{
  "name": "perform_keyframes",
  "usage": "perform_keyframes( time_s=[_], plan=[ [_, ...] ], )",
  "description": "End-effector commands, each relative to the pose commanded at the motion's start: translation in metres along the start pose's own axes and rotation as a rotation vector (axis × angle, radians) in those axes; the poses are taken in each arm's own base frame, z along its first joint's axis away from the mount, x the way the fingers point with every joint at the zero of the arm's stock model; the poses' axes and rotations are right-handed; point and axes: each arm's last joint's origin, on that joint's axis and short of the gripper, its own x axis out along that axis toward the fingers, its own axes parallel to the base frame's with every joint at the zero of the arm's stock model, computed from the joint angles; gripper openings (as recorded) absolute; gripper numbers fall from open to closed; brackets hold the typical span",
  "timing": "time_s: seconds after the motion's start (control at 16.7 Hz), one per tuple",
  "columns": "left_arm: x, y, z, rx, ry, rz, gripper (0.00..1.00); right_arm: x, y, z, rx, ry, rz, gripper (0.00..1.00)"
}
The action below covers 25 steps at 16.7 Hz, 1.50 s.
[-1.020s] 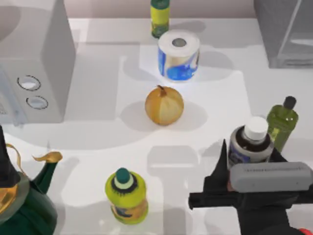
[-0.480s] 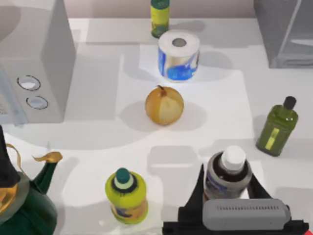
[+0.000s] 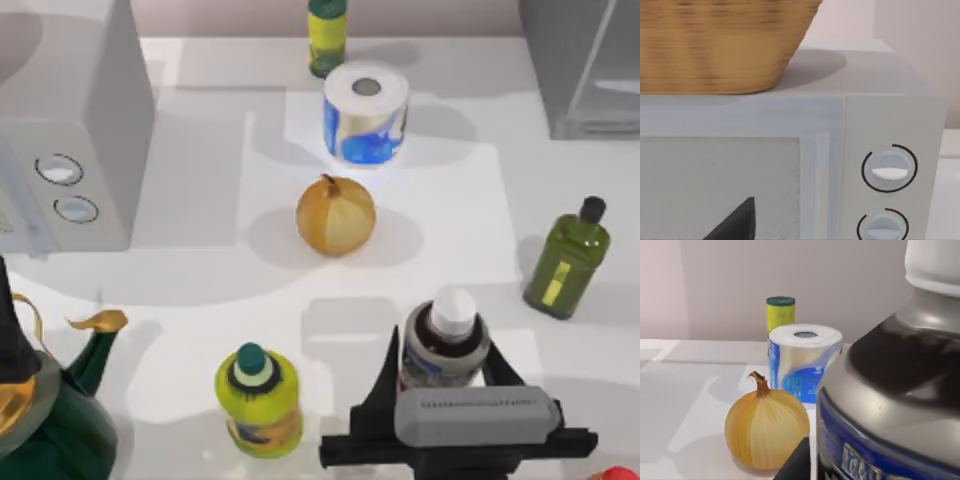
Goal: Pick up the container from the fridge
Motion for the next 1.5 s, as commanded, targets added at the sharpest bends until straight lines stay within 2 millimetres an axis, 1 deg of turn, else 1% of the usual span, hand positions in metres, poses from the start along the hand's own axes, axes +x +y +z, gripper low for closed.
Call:
perform_keyframes(
  time_s=[0.18, 0.3, 0.54, 1.32, 1.38, 1.5],
  plan=[
    [0.0, 0.0, 0.0, 0.0, 0.0, 0.0, 1.0, 0.018, -0.002, -0.012, 0.012, -0.005, -0.01, 0.0],
    [0.0, 0.0, 0.0, 0.0, 0.0, 0.0, 1.0, 0.026, -0.004, -0.017, 0.006, -0.006, -0.014, 0.0],
    [0.0, 0.0, 0.0, 0.0, 0.0, 0.0, 1.0, 0.028, -0.004, -0.018, 0.004, -0.006, -0.015, 0.0],
    [0.0, 0.0, 0.0, 0.0, 0.0, 0.0, 1.0, 0.028, -0.004, -0.018, 0.004, -0.006, -0.015, 0.98],
    [0.0, 0.0, 0.0, 0.0, 0.0, 0.0, 1.0, 0.028, -0.004, -0.018, 0.004, -0.006, -0.015, 1.0],
    [0.0, 0.0, 0.0, 0.0, 0.0, 0.0, 1.0, 0.028, -0.004, -0.018, 0.004, -0.006, -0.015, 1.0]
  ],
)
